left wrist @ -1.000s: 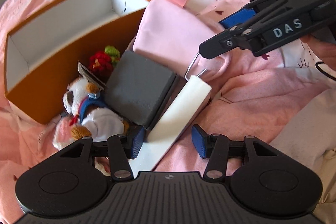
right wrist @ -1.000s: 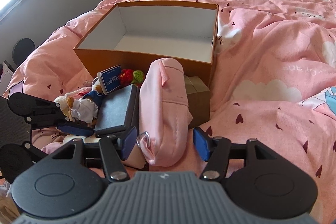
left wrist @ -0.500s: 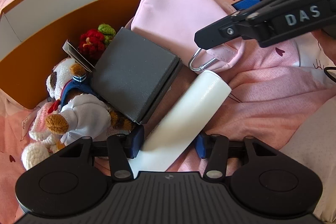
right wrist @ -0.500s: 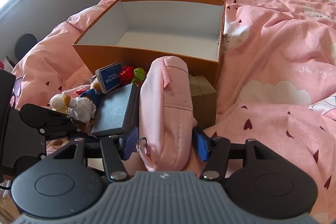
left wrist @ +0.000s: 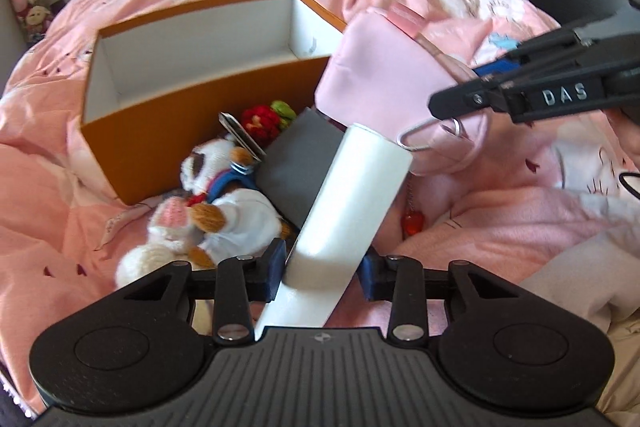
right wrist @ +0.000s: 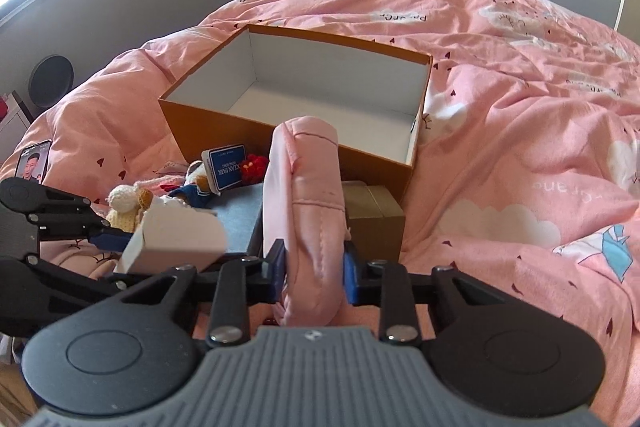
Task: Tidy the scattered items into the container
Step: 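Lift the white tube with left gripper while right gripper carries pink pouch toward box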
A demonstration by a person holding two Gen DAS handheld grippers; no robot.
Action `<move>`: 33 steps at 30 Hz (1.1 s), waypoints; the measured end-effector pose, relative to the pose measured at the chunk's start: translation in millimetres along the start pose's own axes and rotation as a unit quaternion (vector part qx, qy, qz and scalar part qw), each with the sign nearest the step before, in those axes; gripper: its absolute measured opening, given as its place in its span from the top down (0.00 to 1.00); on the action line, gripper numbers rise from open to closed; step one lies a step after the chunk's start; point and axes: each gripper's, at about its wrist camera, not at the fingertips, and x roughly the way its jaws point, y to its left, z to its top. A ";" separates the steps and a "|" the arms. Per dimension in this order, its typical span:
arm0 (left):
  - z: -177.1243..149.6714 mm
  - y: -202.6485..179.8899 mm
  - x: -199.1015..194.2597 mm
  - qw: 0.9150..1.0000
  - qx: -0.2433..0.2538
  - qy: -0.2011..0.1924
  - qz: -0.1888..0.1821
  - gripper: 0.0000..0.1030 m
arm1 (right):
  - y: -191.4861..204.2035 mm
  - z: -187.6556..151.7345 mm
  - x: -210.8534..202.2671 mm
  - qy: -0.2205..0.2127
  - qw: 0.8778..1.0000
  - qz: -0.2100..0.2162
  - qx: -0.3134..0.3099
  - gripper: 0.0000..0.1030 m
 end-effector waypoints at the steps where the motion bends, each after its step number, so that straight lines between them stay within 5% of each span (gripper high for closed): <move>1: 1.5 1.7 -2.9 1.000 -0.005 -0.005 0.004 0.61 | 1.5 1.3 -3.0 -0.004 1.000 -0.002 -0.004 0.70; 16: 40.2 28.8 -44.8 0.988 -0.105 -0.107 -0.023 0.67 | 7.0 32.5 -25.2 -0.067 0.997 -0.014 -0.029 0.72; 33: 123.6 71.1 -30.5 0.969 -0.161 -0.180 -0.047 0.67 | -10.4 91.1 -20.4 -0.154 0.988 -0.024 -0.007 0.72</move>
